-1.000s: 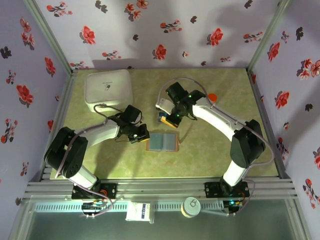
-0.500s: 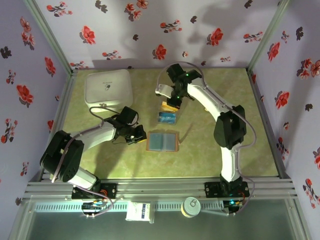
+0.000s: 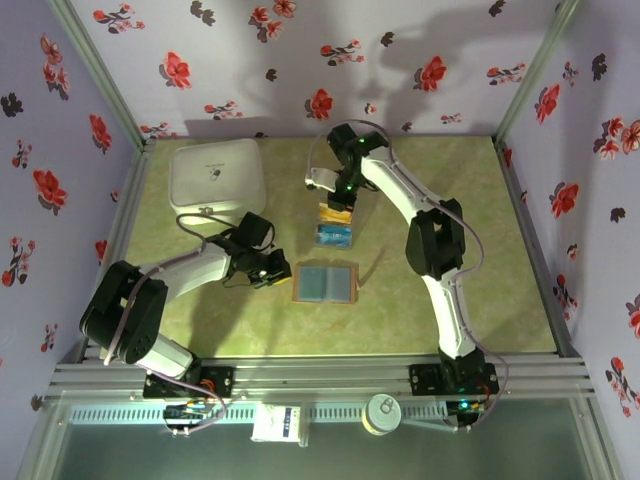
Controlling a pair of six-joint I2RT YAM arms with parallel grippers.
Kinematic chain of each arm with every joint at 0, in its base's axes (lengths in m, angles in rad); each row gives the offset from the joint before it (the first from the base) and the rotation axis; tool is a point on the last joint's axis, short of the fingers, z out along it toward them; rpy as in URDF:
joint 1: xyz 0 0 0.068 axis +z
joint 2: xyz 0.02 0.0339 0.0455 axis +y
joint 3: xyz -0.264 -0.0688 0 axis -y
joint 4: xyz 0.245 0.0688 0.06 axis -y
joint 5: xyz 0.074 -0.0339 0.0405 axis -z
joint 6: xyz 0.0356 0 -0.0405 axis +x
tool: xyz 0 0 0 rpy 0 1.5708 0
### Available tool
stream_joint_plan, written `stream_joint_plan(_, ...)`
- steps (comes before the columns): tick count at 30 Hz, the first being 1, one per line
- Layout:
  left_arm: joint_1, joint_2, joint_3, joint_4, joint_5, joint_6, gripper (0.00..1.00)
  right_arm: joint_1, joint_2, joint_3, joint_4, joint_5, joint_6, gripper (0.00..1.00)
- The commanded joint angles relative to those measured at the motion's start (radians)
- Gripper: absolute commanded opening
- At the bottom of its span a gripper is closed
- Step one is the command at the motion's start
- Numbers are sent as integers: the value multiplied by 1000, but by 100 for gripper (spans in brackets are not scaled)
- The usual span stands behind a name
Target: Take the credit cards out of the card holder
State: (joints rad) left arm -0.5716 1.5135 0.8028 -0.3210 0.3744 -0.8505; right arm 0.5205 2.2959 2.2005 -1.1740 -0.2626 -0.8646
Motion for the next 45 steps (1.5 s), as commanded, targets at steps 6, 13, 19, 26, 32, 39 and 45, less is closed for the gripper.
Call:
stream_joint_plan(6,18,25,-10,1,10,17,10,-5,33,24,-77,-30,-16,3)
stream_joint_plan(13,18,32,-14,17,18,11,10,-5,16,25,-76,2,11,18)
stream_joint_plan(19,18,32,-10,25,20,14,10,-5,-31,8,-52,-3,61,20)
stream_joint_plan(26,17,38,-11,71,24,0,10,-4,-178,-195,197,13,294,20)
stream_joint_plan(32,18,44,-7,90,23,-1,10,8,-353,-443,470,20,615,23)
stream_joint_plan(39,17,43,-23,110,26,0,10,41,-546,-735,704,44,1021,23)
stream_joint_plan(45,16,42,-40,117,36,4,10,99,-676,-955,822,64,1313,22)
